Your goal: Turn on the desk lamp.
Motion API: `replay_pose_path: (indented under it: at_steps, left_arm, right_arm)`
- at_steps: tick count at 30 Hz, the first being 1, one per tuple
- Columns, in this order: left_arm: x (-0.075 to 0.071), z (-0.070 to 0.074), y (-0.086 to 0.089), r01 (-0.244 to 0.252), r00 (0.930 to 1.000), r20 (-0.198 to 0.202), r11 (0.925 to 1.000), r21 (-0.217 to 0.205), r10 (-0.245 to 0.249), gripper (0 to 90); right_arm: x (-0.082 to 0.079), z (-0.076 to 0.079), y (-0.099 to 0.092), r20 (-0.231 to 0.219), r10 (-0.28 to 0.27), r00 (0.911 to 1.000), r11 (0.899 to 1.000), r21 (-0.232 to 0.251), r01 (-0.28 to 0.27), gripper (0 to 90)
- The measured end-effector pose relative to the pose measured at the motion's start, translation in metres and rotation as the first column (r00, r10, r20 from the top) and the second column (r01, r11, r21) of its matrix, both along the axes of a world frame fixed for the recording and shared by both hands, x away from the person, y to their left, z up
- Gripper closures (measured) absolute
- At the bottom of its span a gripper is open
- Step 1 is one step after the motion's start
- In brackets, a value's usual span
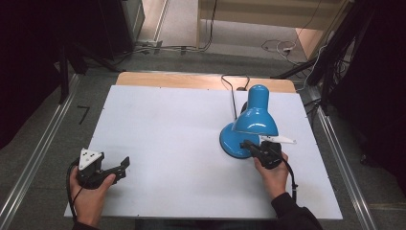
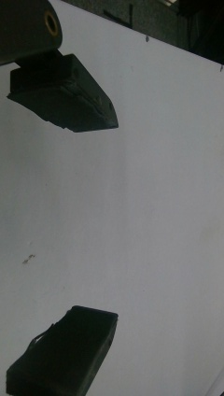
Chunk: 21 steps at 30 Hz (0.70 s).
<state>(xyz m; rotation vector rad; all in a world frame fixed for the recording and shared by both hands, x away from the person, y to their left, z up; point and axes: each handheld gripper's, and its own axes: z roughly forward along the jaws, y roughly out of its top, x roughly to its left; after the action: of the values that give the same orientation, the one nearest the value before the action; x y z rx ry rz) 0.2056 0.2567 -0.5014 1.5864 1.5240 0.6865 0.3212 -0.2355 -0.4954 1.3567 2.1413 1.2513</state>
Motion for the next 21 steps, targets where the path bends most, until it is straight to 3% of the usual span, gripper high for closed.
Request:
replay_pose_path:
  at_steps: [11,21]
  left_arm:
    - [0.0001,0.0000,-0.0001,0.000,1.0000,0.000,1.0000,0.000,0.000,7.4]
    - [-0.0003,0.0001,0.0000,0.001,1.0000,0.000,1.0000,0.000,-0.001,7.4]
  right_arm:
    - [0.0027,-0.0029,0.0018,-0.012,0.007,0.9999,1.000,-0.001,-0.007,88.1]
    - [0.0023,-0.0036,0.0026,0.005,0.017,0.9998,1.000,-0.022,-0.017,88.3]
